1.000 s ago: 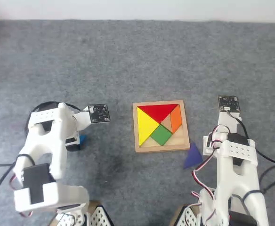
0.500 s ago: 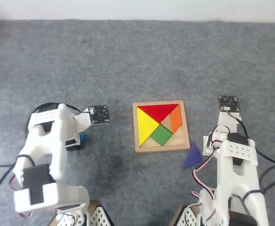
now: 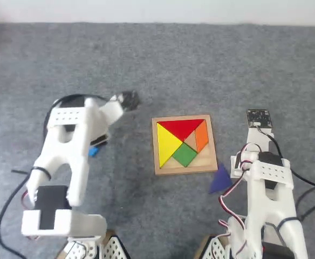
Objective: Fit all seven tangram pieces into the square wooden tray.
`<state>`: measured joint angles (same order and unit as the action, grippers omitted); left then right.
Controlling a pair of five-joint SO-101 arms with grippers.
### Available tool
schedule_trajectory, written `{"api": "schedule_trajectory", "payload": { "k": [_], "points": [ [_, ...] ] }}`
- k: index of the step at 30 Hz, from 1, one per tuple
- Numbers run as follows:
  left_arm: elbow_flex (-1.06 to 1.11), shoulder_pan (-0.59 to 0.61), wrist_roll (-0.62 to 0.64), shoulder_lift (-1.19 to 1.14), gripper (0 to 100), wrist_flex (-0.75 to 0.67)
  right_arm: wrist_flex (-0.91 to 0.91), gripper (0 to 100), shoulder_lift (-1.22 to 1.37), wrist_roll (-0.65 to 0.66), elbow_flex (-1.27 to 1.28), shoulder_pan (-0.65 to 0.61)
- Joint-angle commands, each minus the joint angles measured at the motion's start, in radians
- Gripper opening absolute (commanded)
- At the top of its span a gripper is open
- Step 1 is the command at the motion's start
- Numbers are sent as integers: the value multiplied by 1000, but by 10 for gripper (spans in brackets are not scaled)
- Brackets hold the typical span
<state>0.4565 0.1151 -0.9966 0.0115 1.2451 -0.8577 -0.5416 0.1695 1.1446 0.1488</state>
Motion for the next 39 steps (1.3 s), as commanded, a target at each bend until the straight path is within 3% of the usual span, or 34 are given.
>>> {"api": "schedule_trajectory", "payload": {
  "k": [1, 4, 6, 12, 20, 32, 39],
  "points": [
    [-96, -63, 146, 17, 96, 52, -19, 361, -7, -14, -21, -16],
    [-94, -63, 129, 9, 113, 60, -31, 361, -7, -11, -21, -13],
    [-79, 11, 77, 9, 162, 57, -39, 361, -5, -11, -21, -15],
    [36, 184, -219, 6, 203, 18, -33, 361, -8, -9, -23, -16],
    [157, 198, -364, 5, 203, -143, -28, 361, 1, -11, -23, -16],
    [263, 190, -388, 3, 203, -310, -10, 361, 1, -9, -21, -16],
    [283, 146, -381, 3, 203, -322, -12, 361, 1, -8, -21, -16]
  ]
}}
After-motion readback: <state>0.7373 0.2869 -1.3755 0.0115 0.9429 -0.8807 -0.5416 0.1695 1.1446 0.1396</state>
